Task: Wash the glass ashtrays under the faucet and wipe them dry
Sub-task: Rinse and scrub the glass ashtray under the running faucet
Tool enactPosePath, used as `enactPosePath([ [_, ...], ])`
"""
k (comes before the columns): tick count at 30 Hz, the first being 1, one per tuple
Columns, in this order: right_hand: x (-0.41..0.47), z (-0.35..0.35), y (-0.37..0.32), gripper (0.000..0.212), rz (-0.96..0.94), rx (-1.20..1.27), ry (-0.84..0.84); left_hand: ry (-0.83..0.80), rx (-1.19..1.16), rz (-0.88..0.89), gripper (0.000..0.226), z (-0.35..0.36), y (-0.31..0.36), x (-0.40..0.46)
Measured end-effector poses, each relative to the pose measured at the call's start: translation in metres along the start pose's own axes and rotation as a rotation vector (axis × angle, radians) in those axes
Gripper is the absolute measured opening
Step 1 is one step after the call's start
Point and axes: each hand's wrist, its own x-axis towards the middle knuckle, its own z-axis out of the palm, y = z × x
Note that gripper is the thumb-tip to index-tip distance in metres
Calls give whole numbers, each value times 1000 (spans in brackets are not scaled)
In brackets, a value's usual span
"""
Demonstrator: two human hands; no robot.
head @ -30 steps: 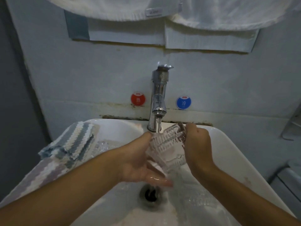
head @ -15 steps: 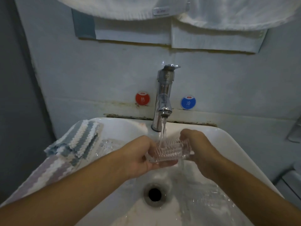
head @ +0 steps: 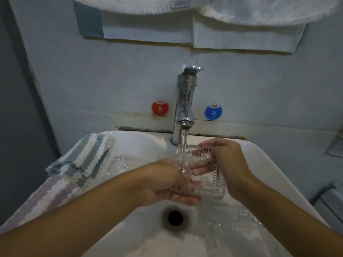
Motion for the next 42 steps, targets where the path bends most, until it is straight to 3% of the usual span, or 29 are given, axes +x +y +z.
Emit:
enactPosePath([
  [7, 0, 1, -1, 37, -66, 64, -5, -8, -29, 22, 35, -5, 3, 3],
  [28, 1, -5, 2, 41, -266, -161, -50, 6, 69, 13, 14, -3, -5, 4],
  [32, 3, -6, -1, 44, -261, -152, -71, -13, 42, 7, 22, -4, -1, 3],
  [37, 1, -8, -10, 43, -140, -136, -136, 72, 63, 34, 22, 2, -2, 2],
  [42, 1, -5, -6, 39, -16, -168, -132, 335, 314, 142, 15, 2, -6, 6],
])
